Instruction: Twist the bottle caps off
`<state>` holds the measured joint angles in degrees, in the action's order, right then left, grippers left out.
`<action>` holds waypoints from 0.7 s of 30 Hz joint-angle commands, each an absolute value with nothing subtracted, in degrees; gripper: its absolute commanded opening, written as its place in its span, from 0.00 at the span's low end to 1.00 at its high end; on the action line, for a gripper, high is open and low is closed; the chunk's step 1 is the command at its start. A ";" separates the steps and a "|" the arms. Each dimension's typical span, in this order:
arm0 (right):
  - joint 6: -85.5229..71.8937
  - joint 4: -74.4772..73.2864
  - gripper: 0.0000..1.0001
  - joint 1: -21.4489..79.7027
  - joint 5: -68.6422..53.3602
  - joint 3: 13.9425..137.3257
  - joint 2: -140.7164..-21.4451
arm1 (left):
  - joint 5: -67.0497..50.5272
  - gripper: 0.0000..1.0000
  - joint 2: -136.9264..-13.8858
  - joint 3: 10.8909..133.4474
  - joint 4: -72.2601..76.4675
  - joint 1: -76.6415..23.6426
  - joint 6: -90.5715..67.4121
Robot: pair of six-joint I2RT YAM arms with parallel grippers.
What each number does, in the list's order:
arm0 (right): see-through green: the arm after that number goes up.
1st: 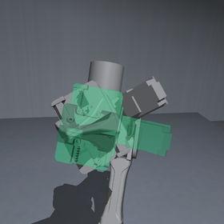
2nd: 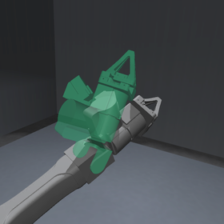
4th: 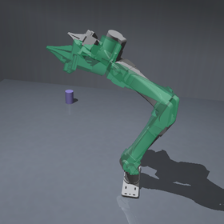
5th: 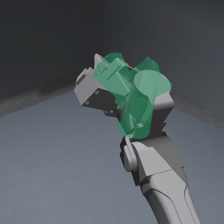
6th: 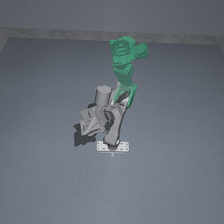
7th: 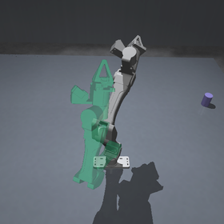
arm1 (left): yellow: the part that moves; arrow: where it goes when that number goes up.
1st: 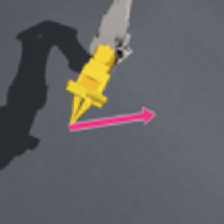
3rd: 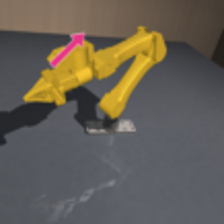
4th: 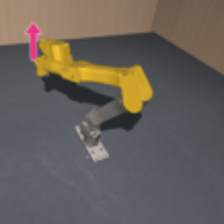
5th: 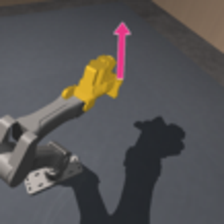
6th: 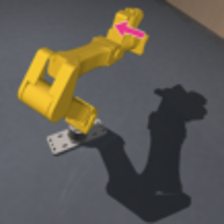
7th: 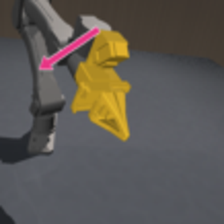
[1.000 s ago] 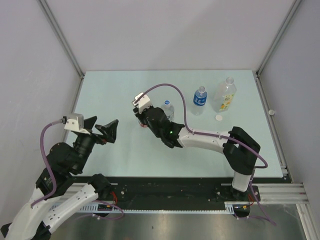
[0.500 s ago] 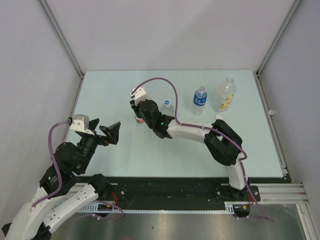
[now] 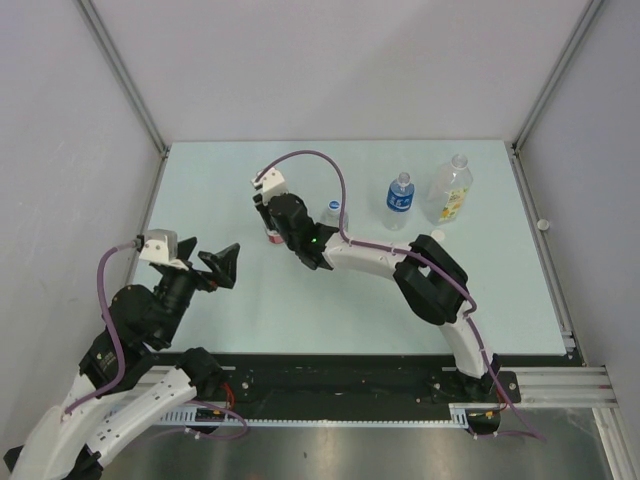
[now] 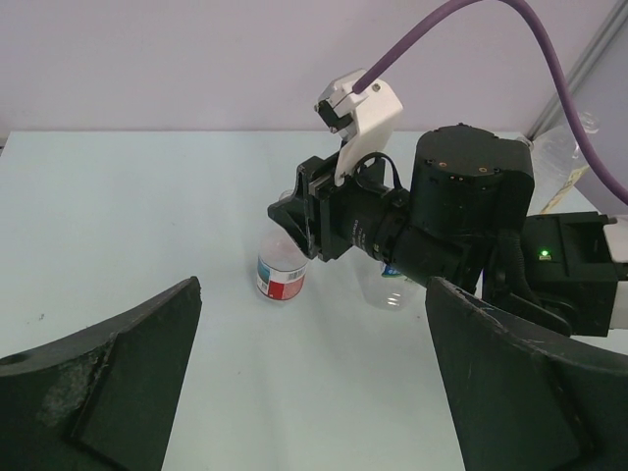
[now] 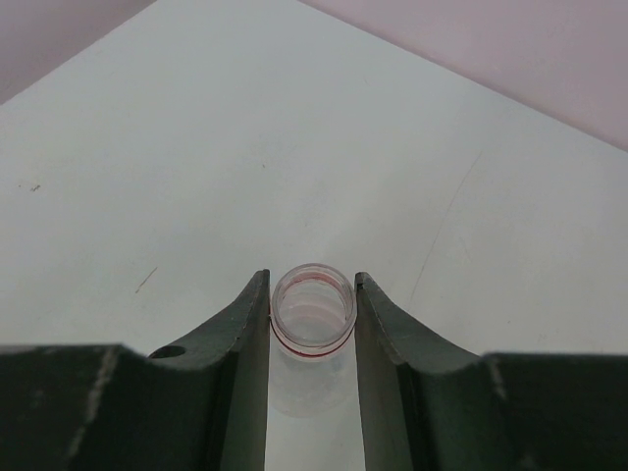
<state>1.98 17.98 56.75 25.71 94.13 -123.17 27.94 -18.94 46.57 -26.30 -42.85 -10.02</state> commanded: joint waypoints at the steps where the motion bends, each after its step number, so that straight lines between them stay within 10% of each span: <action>1: 0.62 15.56 0.19 56.78 27.15 94.84 -122.26 | 28.92 1.00 -18.63 46.14 -25.75 -42.80 -8.70; 12: 0.70 13.18 0.59 57.13 27.69 93.16 -119.36 | 28.39 1.00 -18.81 45.88 -25.58 -42.80 -9.14; 21: 0.88 12.48 0.68 57.74 28.47 92.64 -117.07 | 28.04 1.00 -19.25 45.88 -25.40 -42.80 -9.23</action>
